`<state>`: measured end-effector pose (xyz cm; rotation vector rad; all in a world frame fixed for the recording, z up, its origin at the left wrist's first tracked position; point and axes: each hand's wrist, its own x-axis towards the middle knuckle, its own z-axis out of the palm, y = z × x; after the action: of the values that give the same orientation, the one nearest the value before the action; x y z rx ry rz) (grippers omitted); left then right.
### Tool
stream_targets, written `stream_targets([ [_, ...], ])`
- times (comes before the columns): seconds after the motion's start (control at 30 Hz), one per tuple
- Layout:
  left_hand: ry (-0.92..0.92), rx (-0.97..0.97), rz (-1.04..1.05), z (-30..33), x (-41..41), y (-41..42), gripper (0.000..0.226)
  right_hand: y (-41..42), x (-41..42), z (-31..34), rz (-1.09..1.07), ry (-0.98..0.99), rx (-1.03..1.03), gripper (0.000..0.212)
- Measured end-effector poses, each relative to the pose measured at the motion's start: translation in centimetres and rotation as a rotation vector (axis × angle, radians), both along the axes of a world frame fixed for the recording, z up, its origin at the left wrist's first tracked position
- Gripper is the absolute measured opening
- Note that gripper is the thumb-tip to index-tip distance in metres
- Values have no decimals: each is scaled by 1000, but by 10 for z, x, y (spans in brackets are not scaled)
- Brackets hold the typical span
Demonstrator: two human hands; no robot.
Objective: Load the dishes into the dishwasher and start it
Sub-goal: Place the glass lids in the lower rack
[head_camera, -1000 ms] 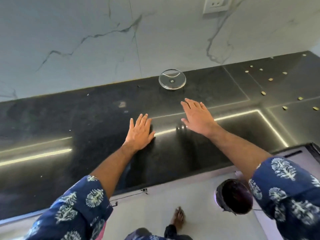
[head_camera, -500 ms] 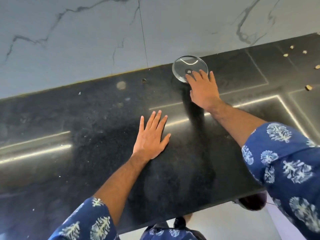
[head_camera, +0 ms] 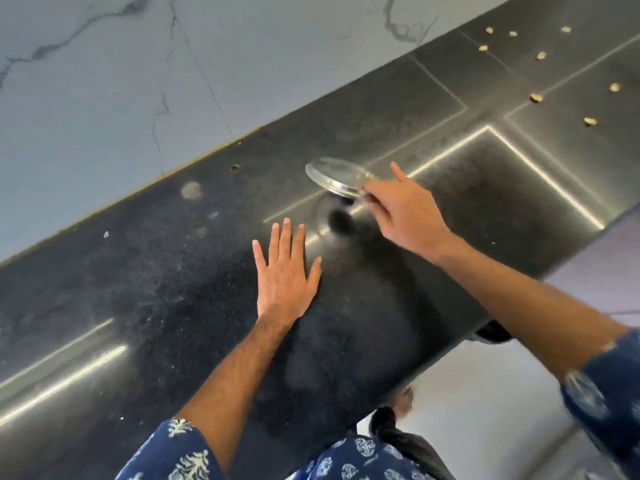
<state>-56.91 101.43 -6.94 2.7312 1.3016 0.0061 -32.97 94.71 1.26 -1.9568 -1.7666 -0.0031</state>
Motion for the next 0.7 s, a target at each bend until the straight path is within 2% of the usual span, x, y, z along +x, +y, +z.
stream_targets([
  [0.03,-14,-9,7,1,-1,1,68,-27,-6,7,-31,108,-24,6],
  [0.1,-73,-31,-69,4,-2,-3,62,-86,-17,23,-122,361,-83,12],
  [0.2,-146,-25,-367,8,0,-17,57,-164,-27,32,-171,662,-100,5],
  [0.27,-204,-65,-498,12,16,-41,58,-213,-33,35,-246,842,-71,6],
  [0.43,-350,-204,-771,25,80,-150,48,-345,-51,33,-493,1282,150,12],
  [0.57,-375,-281,-1122,26,122,-260,42,-465,-77,31,-737,1463,385,23],
  [0.7,-256,-369,-1292,18,138,-386,43,-591,-118,17,-940,1490,548,23],
])
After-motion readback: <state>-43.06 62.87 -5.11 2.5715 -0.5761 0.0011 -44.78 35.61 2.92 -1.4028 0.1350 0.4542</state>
